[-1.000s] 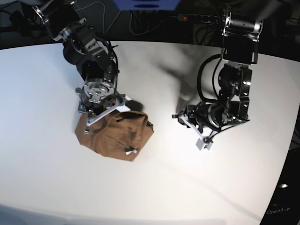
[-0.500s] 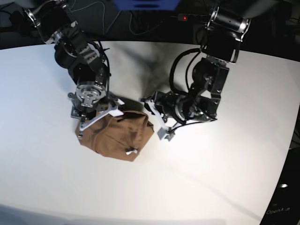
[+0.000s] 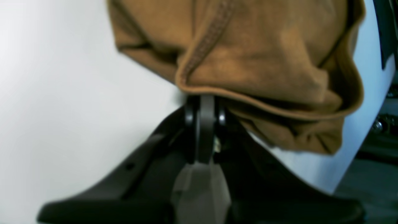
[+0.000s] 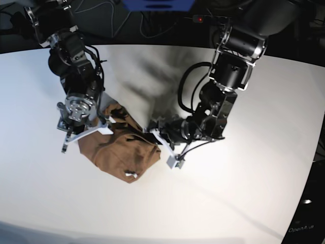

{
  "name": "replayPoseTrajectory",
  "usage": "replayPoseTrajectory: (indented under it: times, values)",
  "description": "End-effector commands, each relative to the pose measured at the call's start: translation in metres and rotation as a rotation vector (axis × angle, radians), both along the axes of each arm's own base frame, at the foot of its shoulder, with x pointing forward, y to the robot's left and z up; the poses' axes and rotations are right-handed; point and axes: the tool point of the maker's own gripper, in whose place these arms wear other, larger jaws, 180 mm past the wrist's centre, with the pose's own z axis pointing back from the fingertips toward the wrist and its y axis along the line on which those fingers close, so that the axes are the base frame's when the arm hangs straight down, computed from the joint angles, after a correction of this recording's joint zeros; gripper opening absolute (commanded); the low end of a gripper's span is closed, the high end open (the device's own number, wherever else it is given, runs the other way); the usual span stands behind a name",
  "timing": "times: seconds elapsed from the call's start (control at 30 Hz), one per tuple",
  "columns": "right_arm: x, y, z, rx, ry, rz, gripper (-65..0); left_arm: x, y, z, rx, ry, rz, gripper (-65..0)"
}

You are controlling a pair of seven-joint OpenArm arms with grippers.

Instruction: Fold the T-shirt properly

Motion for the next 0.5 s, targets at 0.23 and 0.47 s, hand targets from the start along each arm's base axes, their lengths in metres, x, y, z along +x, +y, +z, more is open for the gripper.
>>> replayPoseTrajectory:
  times: [0.23, 0.47]
  values:
    - [0.0, -0.039, 0.027, -0.01, -0.086, -0.133, -65.0, 0.051, -0.011, 0.009, 0.063, -0.075, 0.078, -62.4]
    - [-0.015, -0.052, 0.018, -0.014, -0.056, -0.168, -65.0, 0.081, -0.038, 0.036, 0.07, -0.232, 0.077, -62.4]
